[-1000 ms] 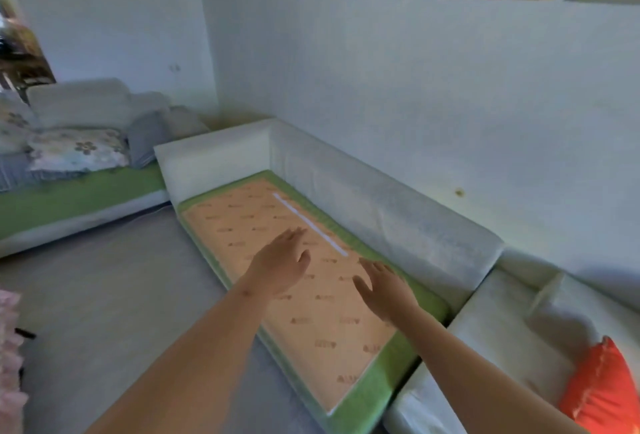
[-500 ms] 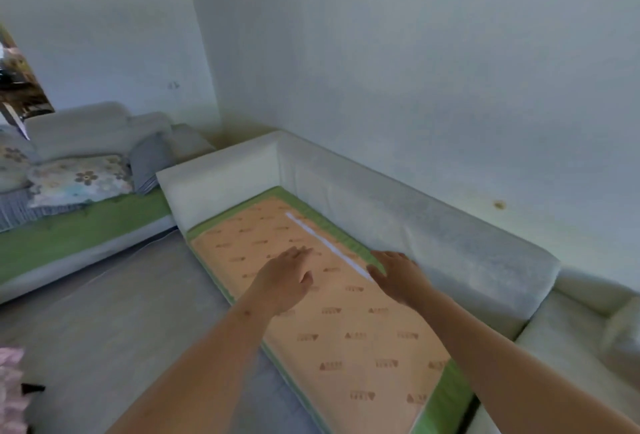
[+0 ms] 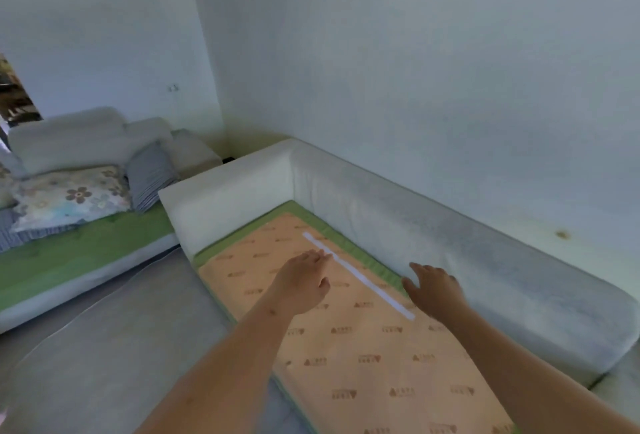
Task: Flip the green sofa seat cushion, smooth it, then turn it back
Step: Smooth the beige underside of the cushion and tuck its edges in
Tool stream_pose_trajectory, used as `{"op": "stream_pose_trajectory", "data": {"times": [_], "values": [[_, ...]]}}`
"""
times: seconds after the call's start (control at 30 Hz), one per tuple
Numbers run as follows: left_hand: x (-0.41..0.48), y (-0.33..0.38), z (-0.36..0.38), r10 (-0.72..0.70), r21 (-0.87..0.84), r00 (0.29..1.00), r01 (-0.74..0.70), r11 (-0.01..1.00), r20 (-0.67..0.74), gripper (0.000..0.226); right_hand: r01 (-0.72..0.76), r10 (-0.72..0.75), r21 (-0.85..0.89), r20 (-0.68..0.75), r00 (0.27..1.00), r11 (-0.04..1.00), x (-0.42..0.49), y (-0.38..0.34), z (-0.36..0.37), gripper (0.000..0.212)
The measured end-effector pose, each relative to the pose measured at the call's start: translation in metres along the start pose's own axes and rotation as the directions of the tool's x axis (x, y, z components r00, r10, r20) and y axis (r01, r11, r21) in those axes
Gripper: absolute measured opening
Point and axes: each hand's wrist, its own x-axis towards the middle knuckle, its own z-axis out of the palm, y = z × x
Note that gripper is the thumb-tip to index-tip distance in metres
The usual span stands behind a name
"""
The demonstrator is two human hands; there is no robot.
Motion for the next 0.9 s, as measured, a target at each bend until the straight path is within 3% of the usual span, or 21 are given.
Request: {"op": "stream_pose_trajectory", "data": {"times": [0.2, 0.47, 0.7, 0.9], "values": [[0.075, -0.093, -0.033, 0.082, 0.012, 0.996, -0.081, 0.997, -0.045, 0.057, -0.162, 0.162, -0.002, -0.024, 0.986, 0.987, 0.054, -0.051, -0.004, 0.059], [0.186, -0.158, -0.050, 0.208, 0.015, 0.978, -0.208, 0.978, 0.035, 0.058, -0.299, 0.299, 0.013, -0.046, 0.953, 0.954, 0.106, -0.094, -0.010, 0.058], [0.320, -0.160, -0.040, 0.316, 0.042, 0.947, -0.319, 0.947, 0.058, 0.057, -0.351, 0.356, 0.088, -0.038, 0.934, 0.932, 0.187, -0.068, 0.006, 0.059], [0.438, -0.159, 0.023, 0.373, 0.079, 0.910, -0.392, 0.917, 0.182, 0.055, -0.432, 0.437, 0.223, 0.030, 0.899, 0.874, 0.288, -0.024, 0.050, 0.059]]}}
